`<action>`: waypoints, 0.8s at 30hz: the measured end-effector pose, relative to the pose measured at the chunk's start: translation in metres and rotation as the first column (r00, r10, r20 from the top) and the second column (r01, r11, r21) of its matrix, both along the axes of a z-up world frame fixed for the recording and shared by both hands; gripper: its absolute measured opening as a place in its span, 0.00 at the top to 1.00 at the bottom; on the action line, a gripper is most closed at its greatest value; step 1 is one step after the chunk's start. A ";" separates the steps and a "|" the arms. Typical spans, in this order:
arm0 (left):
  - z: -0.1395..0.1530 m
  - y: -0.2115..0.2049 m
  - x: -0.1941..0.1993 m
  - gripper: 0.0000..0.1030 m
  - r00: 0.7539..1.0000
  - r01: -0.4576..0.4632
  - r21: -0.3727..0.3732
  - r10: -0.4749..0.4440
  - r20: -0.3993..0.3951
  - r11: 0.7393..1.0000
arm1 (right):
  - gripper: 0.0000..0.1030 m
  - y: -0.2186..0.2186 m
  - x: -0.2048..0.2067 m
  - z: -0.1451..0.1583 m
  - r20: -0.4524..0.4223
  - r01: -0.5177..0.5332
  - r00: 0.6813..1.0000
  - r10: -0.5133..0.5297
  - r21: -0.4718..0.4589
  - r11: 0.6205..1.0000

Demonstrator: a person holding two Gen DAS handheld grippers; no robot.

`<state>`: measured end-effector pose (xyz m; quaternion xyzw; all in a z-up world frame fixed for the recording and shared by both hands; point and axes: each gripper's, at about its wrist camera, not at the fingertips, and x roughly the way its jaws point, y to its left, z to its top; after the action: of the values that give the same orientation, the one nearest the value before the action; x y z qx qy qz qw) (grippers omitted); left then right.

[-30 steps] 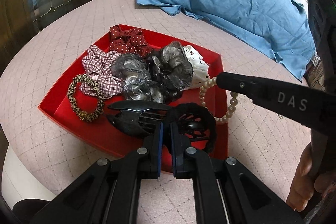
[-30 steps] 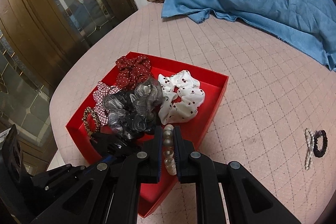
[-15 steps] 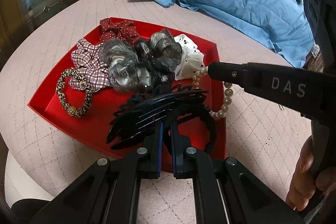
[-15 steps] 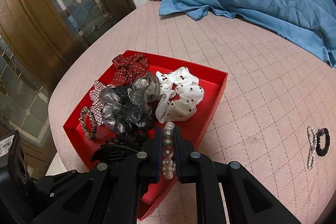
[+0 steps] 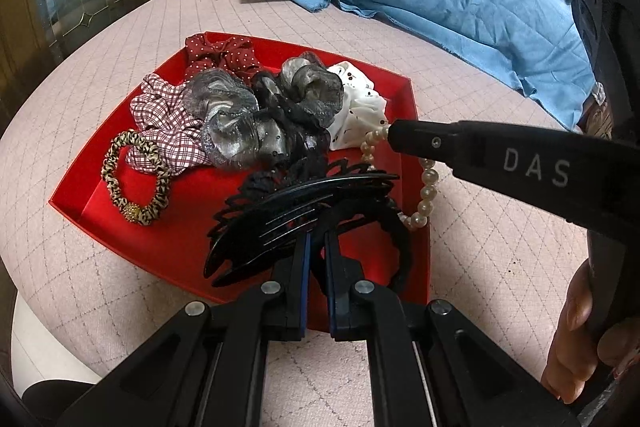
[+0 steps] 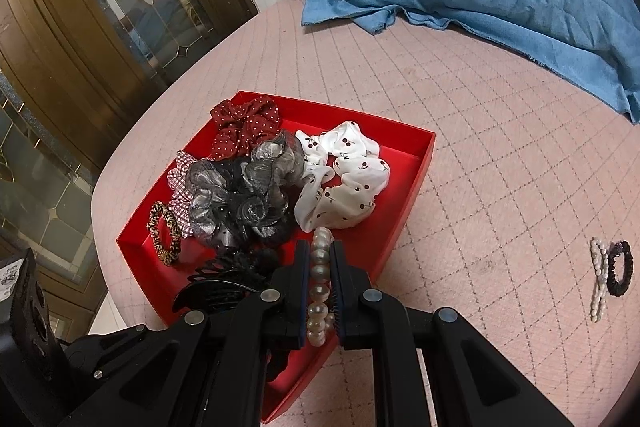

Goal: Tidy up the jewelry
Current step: 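Lower both held items into the red tray and open both tools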

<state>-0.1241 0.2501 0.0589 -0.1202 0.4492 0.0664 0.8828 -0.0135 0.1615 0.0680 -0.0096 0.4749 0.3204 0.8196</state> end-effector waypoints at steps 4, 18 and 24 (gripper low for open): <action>-0.001 0.000 0.000 0.94 1.000 0.001 0.001 -0.001 -0.003 1.000 | 0.89 -0.001 0.000 -0.001 -0.003 0.002 1.000 -0.002 0.000 1.000; -0.004 0.004 -0.001 0.92 1.000 -0.011 0.004 0.011 -0.007 1.000 | 0.87 -0.004 0.001 0.000 -0.028 0.014 1.000 -0.013 0.032 0.999; 0.001 0.008 -0.005 0.61 0.999 -0.031 0.004 0.031 0.012 0.999 | 0.66 -0.007 -0.003 0.009 -0.009 0.029 1.000 -0.029 0.048 0.998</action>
<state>-0.1288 0.2578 0.0596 -0.1256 0.4421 0.0806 0.8845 -0.0170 0.1546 0.0767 0.0181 0.4706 0.3198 0.8221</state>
